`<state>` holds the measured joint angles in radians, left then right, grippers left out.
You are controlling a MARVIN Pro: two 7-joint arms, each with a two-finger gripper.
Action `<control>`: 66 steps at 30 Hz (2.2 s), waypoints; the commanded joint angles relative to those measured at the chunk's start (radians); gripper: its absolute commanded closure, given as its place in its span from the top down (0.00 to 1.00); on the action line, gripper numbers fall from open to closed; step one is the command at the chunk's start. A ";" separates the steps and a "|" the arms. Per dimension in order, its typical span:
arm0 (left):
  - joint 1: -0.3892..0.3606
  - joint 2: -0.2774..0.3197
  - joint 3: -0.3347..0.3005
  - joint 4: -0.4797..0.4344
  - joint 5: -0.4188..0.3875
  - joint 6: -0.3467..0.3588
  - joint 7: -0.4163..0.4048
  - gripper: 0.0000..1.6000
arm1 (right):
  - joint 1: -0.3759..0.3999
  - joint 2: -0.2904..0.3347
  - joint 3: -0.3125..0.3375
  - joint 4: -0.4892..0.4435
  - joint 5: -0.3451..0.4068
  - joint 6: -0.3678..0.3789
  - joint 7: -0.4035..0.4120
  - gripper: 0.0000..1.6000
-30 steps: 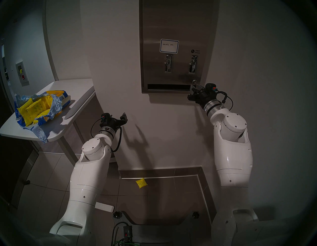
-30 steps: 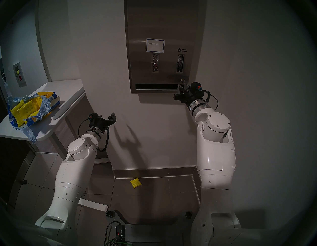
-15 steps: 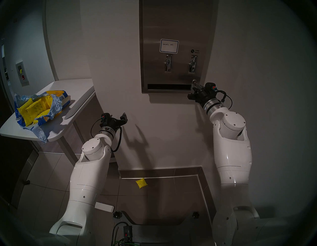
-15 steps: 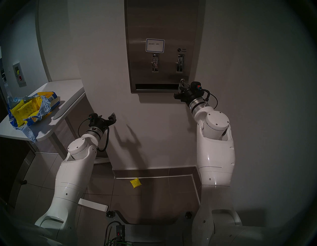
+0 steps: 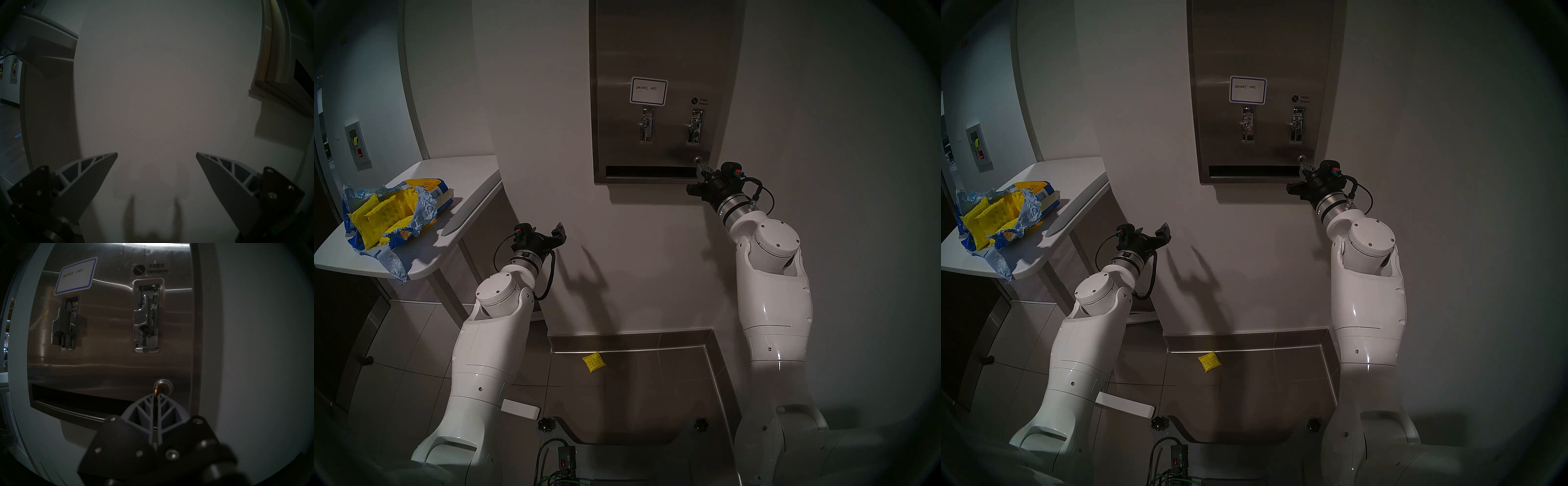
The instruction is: Open the dispenser door, put the pads inside, close the door
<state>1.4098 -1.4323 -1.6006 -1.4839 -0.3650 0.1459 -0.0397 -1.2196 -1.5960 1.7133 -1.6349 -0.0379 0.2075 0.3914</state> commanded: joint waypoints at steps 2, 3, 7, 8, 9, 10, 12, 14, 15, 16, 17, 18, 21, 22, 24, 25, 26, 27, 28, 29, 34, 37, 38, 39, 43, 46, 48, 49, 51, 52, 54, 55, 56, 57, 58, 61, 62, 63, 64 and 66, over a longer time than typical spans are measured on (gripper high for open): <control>-0.032 -0.001 -0.002 -0.033 0.000 -0.017 0.000 1.00 | 0.033 0.002 -0.005 -0.036 0.008 -0.014 0.011 0.00; -0.032 -0.001 -0.002 -0.033 0.000 -0.017 0.000 1.00 | 0.032 0.003 -0.005 -0.039 0.008 -0.013 0.011 0.00; -0.032 0.000 -0.001 -0.033 -0.001 -0.017 0.000 1.00 | 0.023 0.004 -0.004 -0.048 0.008 -0.009 0.011 0.00; -0.032 0.000 -0.001 -0.033 -0.001 -0.017 0.001 1.00 | 0.021 0.004 -0.004 -0.050 0.008 -0.008 0.010 0.00; -0.032 0.000 -0.001 -0.033 -0.001 -0.017 0.001 1.00 | 0.018 0.003 -0.003 -0.055 0.009 -0.007 0.010 0.00; -0.032 0.000 -0.001 -0.033 -0.001 -0.017 0.001 1.00 | 0.016 0.002 -0.003 -0.058 0.009 -0.005 0.009 0.00; -0.032 0.001 -0.001 -0.033 -0.001 -0.017 0.001 1.00 | 0.009 0.000 -0.003 -0.070 0.010 0.000 0.009 0.00; -0.032 0.001 0.000 -0.033 -0.002 -0.017 0.001 1.00 | 0.003 -0.001 -0.003 -0.080 0.011 0.007 0.009 0.00; -0.032 0.001 0.000 -0.033 -0.002 -0.017 0.001 1.00 | -0.001 -0.002 -0.003 -0.085 0.011 0.010 0.009 0.00; -0.032 0.001 0.000 -0.033 -0.002 -0.017 0.002 1.00 | -0.004 -0.002 -0.004 -0.089 0.011 0.012 0.009 0.00; -0.032 0.001 0.000 -0.033 -0.002 -0.017 0.002 1.00 | -0.008 -0.002 -0.004 -0.095 0.011 0.016 0.010 0.00; -0.032 0.002 0.000 -0.033 -0.003 -0.017 0.002 1.00 | -0.011 -0.002 -0.004 -0.099 0.011 0.017 0.010 0.00; -0.032 0.002 0.001 -0.033 -0.003 -0.017 0.002 1.00 | -0.024 -0.004 -0.009 -0.120 0.010 0.028 0.012 0.00; -0.032 0.002 0.001 -0.033 -0.003 -0.017 0.002 1.00 | -0.029 -0.006 -0.010 -0.127 0.010 0.031 0.012 0.00; -0.032 0.003 0.001 -0.033 -0.004 -0.017 0.003 1.00 | -0.037 -0.009 -0.013 -0.139 0.010 0.037 0.012 0.00; -0.032 0.003 0.001 -0.033 -0.004 -0.017 0.003 1.00 | -0.040 -0.010 -0.014 -0.144 0.009 0.040 0.012 0.00; -0.032 0.003 0.001 -0.033 -0.004 -0.017 0.003 1.00 | -0.045 -0.011 -0.015 -0.151 0.011 0.046 0.013 0.00; -0.032 0.003 0.002 -0.033 -0.004 -0.017 0.003 1.00 | -0.049 -0.013 -0.015 -0.157 0.012 0.050 0.014 0.00; -0.032 0.003 0.002 -0.033 -0.004 -0.017 0.003 1.00 | -0.056 -0.015 -0.017 -0.164 0.013 0.055 0.015 0.00; -0.032 0.003 0.002 -0.033 -0.004 -0.018 0.003 1.00 | -0.062 -0.016 -0.018 -0.171 0.012 0.059 0.016 0.00; -0.032 0.004 0.002 -0.033 -0.005 -0.018 0.004 1.00 | -0.090 -0.022 -0.024 -0.205 0.012 0.083 0.019 0.00; -0.032 0.004 0.003 -0.033 -0.006 -0.018 0.004 1.00 | -0.110 -0.027 -0.029 -0.230 0.013 0.096 0.020 0.00; -0.032 0.004 0.003 -0.033 -0.006 -0.018 0.004 1.00 | -0.117 -0.028 -0.030 -0.238 0.013 0.101 0.021 0.00; -0.032 0.005 0.003 -0.033 -0.006 -0.018 0.004 1.00 | -0.123 -0.029 -0.032 -0.246 0.013 0.106 0.021 0.00; -0.032 0.005 0.004 -0.034 -0.007 -0.018 0.005 1.00 | -0.142 -0.033 -0.036 -0.271 0.013 0.122 0.019 0.05; -0.032 0.006 0.004 -0.034 -0.007 -0.018 0.006 1.00 | -0.151 -0.035 -0.037 -0.283 0.012 0.130 0.017 0.27; -0.032 0.006 0.005 -0.034 -0.008 -0.019 0.006 1.00 | -0.155 -0.036 -0.037 -0.289 0.011 0.136 0.016 0.38; -0.032 0.006 0.005 -0.034 -0.008 -0.019 0.006 1.00 | -0.157 -0.035 -0.037 -0.292 0.011 0.137 0.016 0.42; -0.032 0.006 0.005 -0.034 -0.008 -0.019 0.006 1.00 | -0.161 -0.035 -0.037 -0.297 0.011 0.141 0.015 0.48; -0.032 0.006 0.005 -0.034 -0.008 -0.019 0.006 1.00 | -0.163 -0.034 -0.037 -0.300 0.012 0.143 0.015 0.49; -0.032 0.007 0.005 -0.034 -0.009 -0.019 0.007 1.00 | -0.167 -0.034 -0.036 -0.305 0.012 0.148 0.016 0.62; -0.032 0.007 0.005 -0.034 -0.009 -0.019 0.007 1.00 | -0.169 -0.034 -0.035 -0.308 0.013 0.149 0.016 0.69; -0.032 0.007 0.006 -0.034 -0.009 -0.019 0.007 1.00 | -0.172 -0.034 -0.034 -0.312 0.014 0.152 0.018 0.73; -0.032 0.007 0.006 -0.034 -0.009 -0.019 0.007 1.00 | -0.174 -0.034 -0.034 -0.316 0.014 0.154 0.019 0.75; -0.032 0.007 0.006 -0.034 -0.009 -0.019 0.007 1.00 | -0.176 -0.035 -0.032 -0.322 0.016 0.158 0.020 0.79; -0.032 0.008 0.006 -0.033 -0.010 -0.019 0.007 1.00 | -0.184 -0.033 -0.025 -0.344 0.019 0.168 0.025 0.88; -0.032 0.008 0.006 -0.033 -0.010 -0.019 0.007 1.00 | -0.186 -0.032 -0.022 -0.350 0.020 0.171 0.027 0.89; -0.032 0.008 0.006 -0.033 -0.010 -0.019 0.008 1.00 | -0.188 -0.029 -0.017 -0.358 0.021 0.174 0.029 0.89; -0.032 0.008 0.007 -0.033 -0.010 -0.018 0.008 1.00 | -0.189 -0.027 -0.013 -0.366 0.023 0.178 0.032 0.88; -0.032 0.009 0.007 -0.033 -0.011 -0.018 0.008 1.00 | -0.194 -0.022 0.000 -0.381 0.027 0.186 0.037 0.89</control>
<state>1.4100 -1.4229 -1.5914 -1.4840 -0.3767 0.1449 -0.0314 -1.4183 -1.6320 1.6856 -1.9306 -0.0202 0.3851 0.4209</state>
